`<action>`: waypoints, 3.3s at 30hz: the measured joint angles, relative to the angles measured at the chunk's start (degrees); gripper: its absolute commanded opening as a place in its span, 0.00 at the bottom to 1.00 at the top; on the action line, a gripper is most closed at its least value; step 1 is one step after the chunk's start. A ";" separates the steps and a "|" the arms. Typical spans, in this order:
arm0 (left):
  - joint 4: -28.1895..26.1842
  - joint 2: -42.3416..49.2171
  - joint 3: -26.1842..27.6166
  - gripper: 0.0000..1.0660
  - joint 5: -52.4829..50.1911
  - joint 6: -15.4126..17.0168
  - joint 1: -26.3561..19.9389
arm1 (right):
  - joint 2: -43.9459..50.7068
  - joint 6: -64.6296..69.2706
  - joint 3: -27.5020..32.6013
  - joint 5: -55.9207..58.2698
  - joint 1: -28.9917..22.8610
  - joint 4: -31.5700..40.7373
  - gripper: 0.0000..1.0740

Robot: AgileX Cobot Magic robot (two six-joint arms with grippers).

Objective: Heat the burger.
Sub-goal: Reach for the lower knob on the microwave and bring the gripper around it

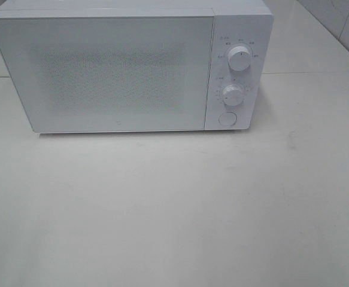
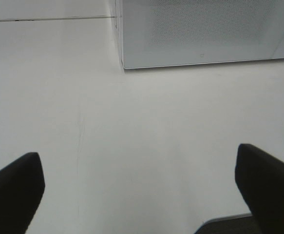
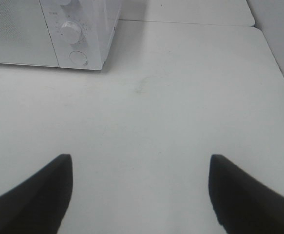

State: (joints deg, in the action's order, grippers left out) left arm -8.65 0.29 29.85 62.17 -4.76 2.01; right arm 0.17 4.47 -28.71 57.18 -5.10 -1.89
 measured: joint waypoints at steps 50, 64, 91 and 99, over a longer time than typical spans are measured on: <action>-0.06 0.00 -0.23 0.94 -0.06 0.11 0.00 | 0.00 0.11 0.00 0.00 0.00 -0.06 0.70; -0.06 0.00 -0.23 0.94 -0.06 0.11 0.00 | -0.97 0.11 -0.86 -2.64 0.00 -0.06 0.70; -0.06 0.00 -0.23 0.94 -0.06 0.11 0.00 | -27.44 0.11 0.40 -32.03 0.00 -0.06 0.70; -0.06 0.00 -0.23 0.94 -0.06 0.11 0.00 | -35.41 0.11 0.40 -39.48 0.00 -0.06 0.70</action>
State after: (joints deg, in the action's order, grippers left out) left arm -8.71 0.29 29.62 62.11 -4.64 2.01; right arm -35.24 4.58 -28.30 17.70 -5.10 -1.95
